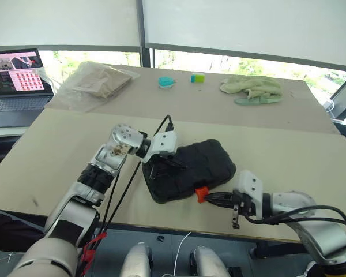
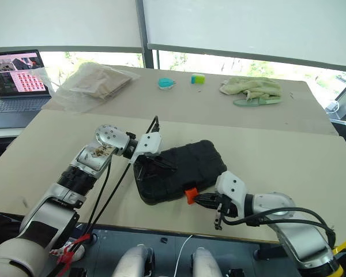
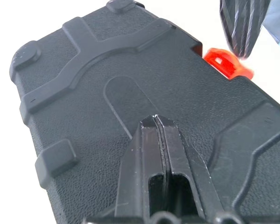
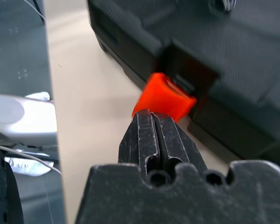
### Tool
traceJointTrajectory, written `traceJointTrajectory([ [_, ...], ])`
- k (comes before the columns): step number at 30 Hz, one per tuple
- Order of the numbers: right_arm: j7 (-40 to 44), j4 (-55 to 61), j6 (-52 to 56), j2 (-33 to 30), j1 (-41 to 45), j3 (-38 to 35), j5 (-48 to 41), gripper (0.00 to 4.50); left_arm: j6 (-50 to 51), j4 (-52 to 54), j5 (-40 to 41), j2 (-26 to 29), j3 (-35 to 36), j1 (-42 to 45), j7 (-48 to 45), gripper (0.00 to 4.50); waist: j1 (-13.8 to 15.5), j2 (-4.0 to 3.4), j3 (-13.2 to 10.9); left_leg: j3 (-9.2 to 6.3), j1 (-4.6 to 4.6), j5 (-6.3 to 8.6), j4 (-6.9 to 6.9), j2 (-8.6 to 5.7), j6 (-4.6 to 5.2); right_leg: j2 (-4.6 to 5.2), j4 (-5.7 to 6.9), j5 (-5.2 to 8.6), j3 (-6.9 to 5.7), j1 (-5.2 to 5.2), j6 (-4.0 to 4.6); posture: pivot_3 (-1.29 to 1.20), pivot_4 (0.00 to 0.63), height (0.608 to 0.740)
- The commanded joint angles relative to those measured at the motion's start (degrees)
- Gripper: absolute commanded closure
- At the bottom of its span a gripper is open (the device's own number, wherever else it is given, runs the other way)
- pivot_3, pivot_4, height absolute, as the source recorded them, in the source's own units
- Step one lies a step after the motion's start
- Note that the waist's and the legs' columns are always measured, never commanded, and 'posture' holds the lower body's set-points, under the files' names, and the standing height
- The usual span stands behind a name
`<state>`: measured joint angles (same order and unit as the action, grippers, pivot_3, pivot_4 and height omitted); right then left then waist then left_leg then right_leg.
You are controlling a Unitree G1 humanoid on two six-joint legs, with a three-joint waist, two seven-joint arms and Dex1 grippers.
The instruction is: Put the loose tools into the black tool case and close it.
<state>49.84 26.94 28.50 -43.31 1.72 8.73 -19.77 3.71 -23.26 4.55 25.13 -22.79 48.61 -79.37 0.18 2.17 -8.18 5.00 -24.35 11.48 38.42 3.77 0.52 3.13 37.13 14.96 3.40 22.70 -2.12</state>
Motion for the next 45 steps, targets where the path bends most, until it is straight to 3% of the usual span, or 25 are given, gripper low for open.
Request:
traceJointTrajectory([
  [1, -0.51, -1.42, -2.18, 0.30, 0.94, 1.27, 3.03, 4.50, 1.00, -0.81, -2.81, 0.14, -1.77, -1.72, 0.56, 4.48, 0.04, 0.00, 0.00, 0.00, -0.01, 0.00, 0.00, -0.01, 0.00, 0.00, 0.00, 0.00, 0.00, 0.01, 0.00, 0.00, 0.150, 0.740],
  [8, -0.95, -1.36, -2.79, 1.68, 0.65, 2.09, 5.14, 4.50, 1.59, -0.43, -2.41, -0.45, -1.35, -1.50, 1.05, 4.48, 0.13, 0.00, 0.00, 0.01, -0.03, 0.00, 0.00, -0.01, 0.00, 0.00, 0.00, 0.00, 0.00, 0.02, -0.01, 0.00, 0.150, 0.740],
  [18, -6.68, 0.59, -4.33, 11.01, 2.20, -0.91, 3.56, 4.50, -0.04, -1.81, -2.56, -1.75, -1.84, -0.60, 0.61, 4.48, -0.31, 0.00, -0.01, 0.03, -0.08, 0.00, -0.02, 0.02, 0.00, -0.02, 0.03, 0.00, 0.02, 0.13, 0.00, 0.00, 0.150, 0.740],
  [28, -6.65, 3.21, -3.17, 10.07, 1.45, -4.18, 3.16, 4.50, -1.34, -1.74, -3.02, -2.29, -2.05, -1.25, 0.74, 4.48, -0.83, 0.00, -0.01, 0.03, -0.29, 0.00, -0.02, 0.03, 0.00, -0.03, 0.07, -0.01, 0.02, 0.36, 0.00, 0.00, 0.150, 0.740],
  [36, -3.72, 4.12, -1.94, 6.82, -2.96, -0.07, 4.98, 4.50, -2.07, -2.51, -3.49, -2.46, -2.02, -0.89, 0.93, 4.48, -0.63, 0.00, -0.01, 0.02, -0.31, 0.00, -0.03, 0.00, 0.00, -0.01, 0.04, 0.00, 0.02, 0.35, -0.01, 0.00, 0.150, 0.740],
  [45, -7.81, -3.18, -5.10, 10.30, -1.41, 4.32, 10.43, 4.50, -2.03, -2.03, -3.63, -2.18, -2.09, -0.77, 0.30, 4.48, -0.74, 0.01, 0.00, 0.03, -0.31, 0.00, -0.03, 0.00, 0.00, 0.00, 0.02, 0.00, 0.03, 0.35, -0.01, 0.00, 0.150, 0.740],
])
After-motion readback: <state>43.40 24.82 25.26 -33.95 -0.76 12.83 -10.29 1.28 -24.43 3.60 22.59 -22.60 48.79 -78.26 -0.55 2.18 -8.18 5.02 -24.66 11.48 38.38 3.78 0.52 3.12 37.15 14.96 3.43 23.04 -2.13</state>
